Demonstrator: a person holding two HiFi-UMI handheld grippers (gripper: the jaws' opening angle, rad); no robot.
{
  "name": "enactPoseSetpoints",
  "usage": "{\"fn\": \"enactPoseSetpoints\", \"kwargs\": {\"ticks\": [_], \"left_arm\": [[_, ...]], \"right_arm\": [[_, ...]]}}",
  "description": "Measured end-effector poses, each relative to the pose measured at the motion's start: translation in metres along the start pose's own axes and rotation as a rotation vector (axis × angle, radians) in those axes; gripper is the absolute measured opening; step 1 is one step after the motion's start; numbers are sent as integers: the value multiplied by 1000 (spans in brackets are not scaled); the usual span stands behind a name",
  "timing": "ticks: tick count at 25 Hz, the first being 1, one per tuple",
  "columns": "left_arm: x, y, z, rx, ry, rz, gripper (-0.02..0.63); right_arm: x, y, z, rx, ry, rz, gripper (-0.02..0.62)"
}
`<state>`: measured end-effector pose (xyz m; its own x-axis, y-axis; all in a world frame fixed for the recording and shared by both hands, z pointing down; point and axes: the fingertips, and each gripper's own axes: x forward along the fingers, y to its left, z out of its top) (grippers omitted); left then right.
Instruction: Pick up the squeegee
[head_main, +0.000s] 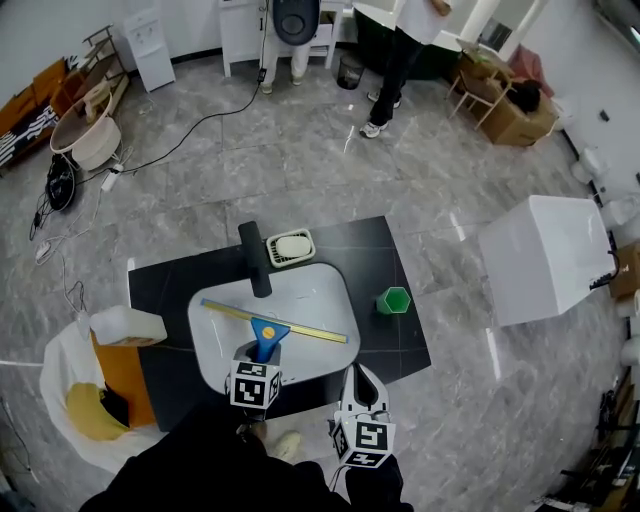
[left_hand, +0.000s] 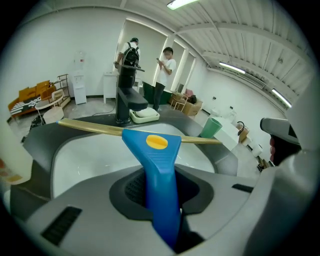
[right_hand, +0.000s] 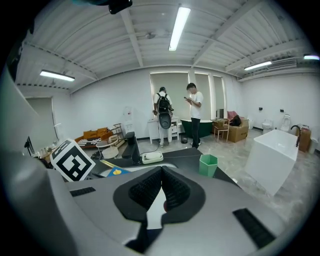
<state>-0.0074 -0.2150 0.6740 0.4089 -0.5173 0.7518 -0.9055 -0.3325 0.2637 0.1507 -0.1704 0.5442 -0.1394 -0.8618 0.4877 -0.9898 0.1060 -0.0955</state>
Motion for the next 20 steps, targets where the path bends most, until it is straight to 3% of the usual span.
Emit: {"fn": "enactPoseSetpoints", "kwargs": {"ticks": [20], "left_arm": [[-182,-55,6,87,-307,55,97]], "right_arm": [[-144,27,16,-49,-169,22,15]]}}
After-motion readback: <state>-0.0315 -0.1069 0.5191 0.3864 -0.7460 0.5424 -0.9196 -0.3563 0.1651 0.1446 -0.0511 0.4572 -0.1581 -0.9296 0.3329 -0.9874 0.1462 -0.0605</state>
